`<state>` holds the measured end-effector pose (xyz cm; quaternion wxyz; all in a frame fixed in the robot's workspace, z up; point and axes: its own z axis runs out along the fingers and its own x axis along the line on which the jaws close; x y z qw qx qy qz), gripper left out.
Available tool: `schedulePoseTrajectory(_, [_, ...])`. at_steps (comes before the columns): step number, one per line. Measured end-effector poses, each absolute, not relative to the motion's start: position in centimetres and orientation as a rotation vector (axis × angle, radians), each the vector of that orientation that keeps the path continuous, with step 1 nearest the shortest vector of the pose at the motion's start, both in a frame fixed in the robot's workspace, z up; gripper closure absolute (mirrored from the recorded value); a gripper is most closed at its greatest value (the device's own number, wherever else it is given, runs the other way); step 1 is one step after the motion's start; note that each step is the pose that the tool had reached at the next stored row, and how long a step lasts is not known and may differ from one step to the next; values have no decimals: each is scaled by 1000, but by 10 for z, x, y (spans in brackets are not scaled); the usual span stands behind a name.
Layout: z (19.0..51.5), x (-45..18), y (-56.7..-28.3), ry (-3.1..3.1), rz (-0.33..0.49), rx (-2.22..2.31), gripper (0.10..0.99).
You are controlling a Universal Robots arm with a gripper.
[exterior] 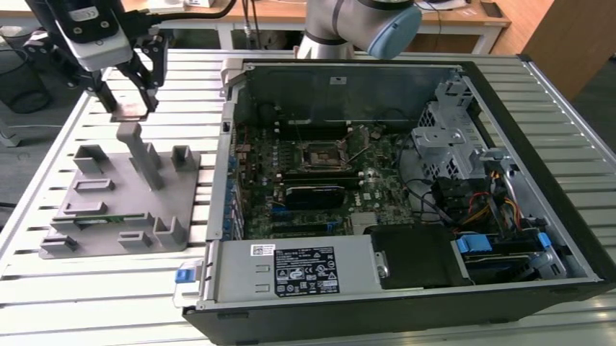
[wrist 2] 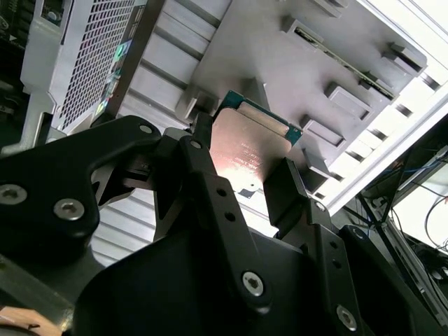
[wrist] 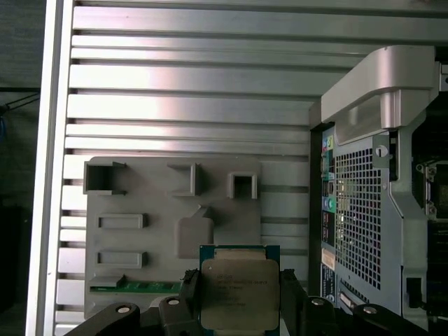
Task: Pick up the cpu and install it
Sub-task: 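Pick up the cpu and move it towards the insertion slot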
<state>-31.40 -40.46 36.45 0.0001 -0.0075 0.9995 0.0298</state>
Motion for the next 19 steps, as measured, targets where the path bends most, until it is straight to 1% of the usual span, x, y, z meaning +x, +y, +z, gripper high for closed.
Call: schedulePoseTrajectory(19, [363, -309, -404, 3140, 94, -24, 545])
